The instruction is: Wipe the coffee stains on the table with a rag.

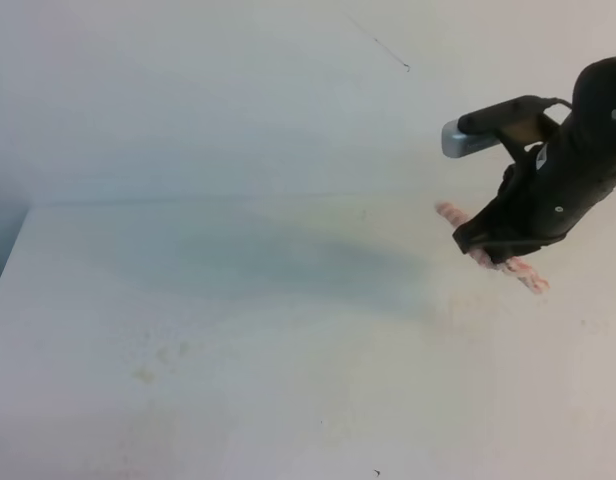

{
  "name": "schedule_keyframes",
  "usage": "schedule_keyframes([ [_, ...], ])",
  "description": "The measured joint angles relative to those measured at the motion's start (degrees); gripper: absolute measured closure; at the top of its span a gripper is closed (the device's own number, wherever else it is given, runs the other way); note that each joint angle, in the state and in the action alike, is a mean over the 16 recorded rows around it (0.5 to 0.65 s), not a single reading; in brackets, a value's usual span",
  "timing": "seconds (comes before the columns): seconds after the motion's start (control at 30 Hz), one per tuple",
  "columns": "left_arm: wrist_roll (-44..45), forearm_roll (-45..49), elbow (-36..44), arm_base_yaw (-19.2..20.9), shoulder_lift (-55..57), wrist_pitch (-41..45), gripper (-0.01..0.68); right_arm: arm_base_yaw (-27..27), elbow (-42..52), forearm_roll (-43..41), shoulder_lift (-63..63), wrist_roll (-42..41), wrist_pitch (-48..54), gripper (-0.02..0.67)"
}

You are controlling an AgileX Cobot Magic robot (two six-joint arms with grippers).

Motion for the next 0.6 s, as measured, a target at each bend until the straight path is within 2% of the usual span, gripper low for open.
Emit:
schedule_keyframes([
  [0.23, 0.0, 0.0, 0.0, 0.0, 0.0, 0.0, 0.674, -0.43, 1.15, 1.88, -3.38, -1.04, 0.58, 0.601],
  [0.43, 0.0, 0.0, 0.0, 0.0, 0.0, 0.0, 0.674, -0.43, 1.15, -0.24, -4.17, 0.48, 2.33, 0.576],
  [0.6, 0.0, 0.0, 0.0, 0.0, 0.0, 0.0, 0.674, -0.41, 1.15, -2.05, -4.32, 1.95, 2.99, 0.495],
])
